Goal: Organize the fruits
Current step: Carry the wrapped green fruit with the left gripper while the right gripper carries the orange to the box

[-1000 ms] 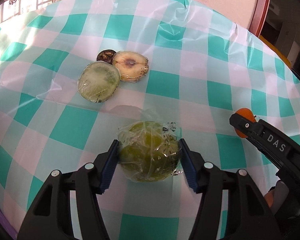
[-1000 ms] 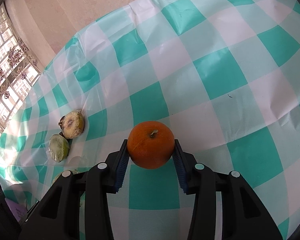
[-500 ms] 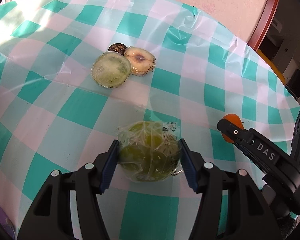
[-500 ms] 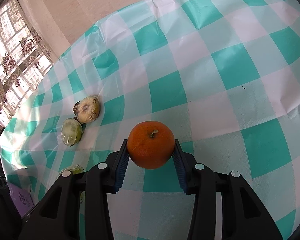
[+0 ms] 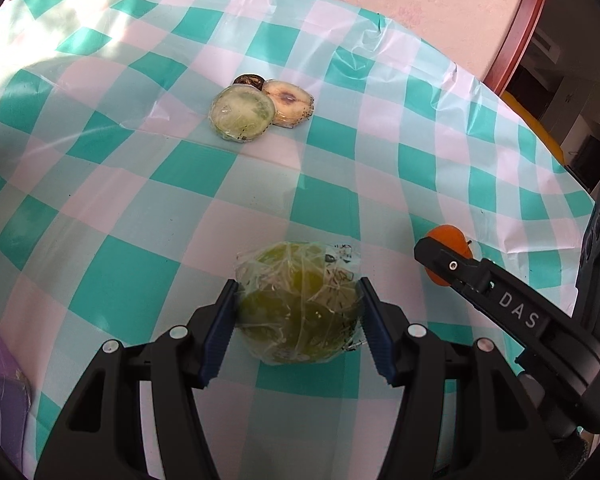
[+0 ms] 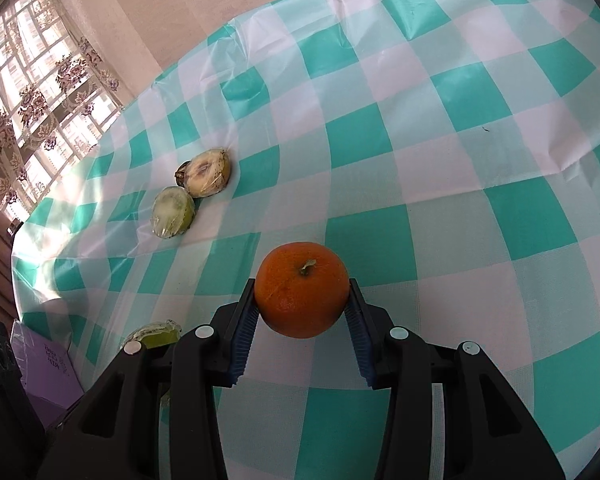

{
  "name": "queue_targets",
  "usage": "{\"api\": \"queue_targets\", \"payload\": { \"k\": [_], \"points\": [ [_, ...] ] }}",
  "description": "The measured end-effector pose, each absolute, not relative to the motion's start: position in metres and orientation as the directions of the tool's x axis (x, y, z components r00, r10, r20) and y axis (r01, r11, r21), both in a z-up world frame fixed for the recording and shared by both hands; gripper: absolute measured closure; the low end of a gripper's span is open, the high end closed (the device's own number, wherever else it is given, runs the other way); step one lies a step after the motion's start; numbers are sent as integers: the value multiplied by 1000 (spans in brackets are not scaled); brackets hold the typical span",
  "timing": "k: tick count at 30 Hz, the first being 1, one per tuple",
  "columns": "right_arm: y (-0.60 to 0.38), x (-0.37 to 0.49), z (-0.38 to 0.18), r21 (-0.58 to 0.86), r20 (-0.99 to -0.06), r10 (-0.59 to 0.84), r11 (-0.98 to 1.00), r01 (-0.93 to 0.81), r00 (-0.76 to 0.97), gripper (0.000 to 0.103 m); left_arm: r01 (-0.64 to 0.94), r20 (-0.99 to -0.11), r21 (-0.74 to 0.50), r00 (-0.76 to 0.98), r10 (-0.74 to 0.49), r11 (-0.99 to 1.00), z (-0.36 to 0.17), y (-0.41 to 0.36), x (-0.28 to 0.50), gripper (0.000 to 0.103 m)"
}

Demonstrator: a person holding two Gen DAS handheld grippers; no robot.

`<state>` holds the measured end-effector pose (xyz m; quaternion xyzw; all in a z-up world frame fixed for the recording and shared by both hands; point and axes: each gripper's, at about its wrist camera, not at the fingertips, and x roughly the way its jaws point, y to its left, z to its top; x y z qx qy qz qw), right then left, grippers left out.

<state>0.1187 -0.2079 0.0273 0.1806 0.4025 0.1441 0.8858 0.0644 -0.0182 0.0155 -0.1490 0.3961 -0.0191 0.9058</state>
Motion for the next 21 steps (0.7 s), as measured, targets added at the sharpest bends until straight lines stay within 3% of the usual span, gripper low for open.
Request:
{"api": "queue_targets", "payload": {
  "k": [21],
  "points": [
    [-196, 31, 27, 415, -656, 419, 895, -163, 628, 60, -98, -677, -311, 721, -148, 945, 17, 4, -29, 44]
  ]
}}
